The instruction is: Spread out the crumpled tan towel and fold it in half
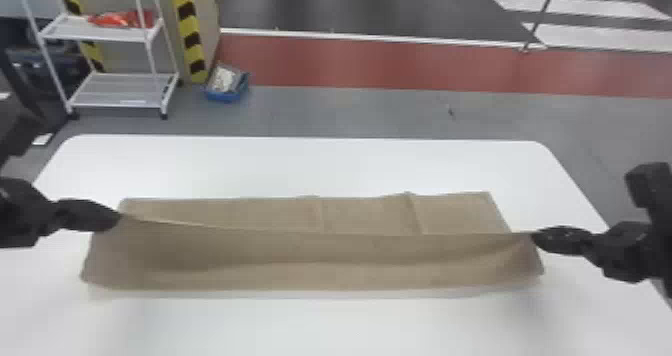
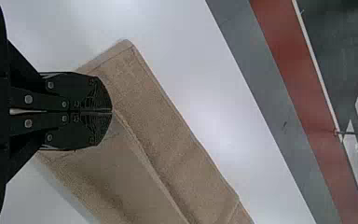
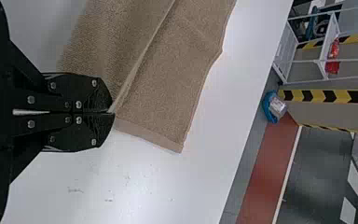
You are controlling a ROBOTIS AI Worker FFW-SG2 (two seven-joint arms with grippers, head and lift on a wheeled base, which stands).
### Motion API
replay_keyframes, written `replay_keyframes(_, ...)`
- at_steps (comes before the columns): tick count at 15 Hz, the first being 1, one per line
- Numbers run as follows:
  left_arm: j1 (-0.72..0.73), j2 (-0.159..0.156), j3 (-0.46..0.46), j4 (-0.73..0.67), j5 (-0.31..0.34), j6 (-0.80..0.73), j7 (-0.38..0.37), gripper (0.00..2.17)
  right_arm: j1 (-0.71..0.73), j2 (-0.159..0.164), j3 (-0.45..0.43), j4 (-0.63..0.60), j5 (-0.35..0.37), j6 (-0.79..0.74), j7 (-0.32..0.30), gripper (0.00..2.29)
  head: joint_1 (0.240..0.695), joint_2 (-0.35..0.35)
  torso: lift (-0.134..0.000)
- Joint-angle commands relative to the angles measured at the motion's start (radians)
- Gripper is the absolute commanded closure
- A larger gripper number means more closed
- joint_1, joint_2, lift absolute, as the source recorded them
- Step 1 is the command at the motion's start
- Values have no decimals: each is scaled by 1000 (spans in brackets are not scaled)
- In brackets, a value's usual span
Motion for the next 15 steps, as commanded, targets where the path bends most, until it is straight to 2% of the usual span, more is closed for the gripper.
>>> replay_keyframes(1, -84, -3, -57, 102, -24, 1, 3, 1291, -79, -9, 50, 54, 18, 33, 1, 1585, 695, -113, -124)
replay_keyframes(7, -218, 0, -110, 280, -36, -21, 18, 1295, -273, -35, 165, 192, 55, 95, 1, 1585, 695, -94, -124)
replay_keyframes(15, -258, 26, -93, 387, -30, -48, 63, 1295, -440, -29, 271, 387, 87, 79, -5, 1585, 695, -45, -124)
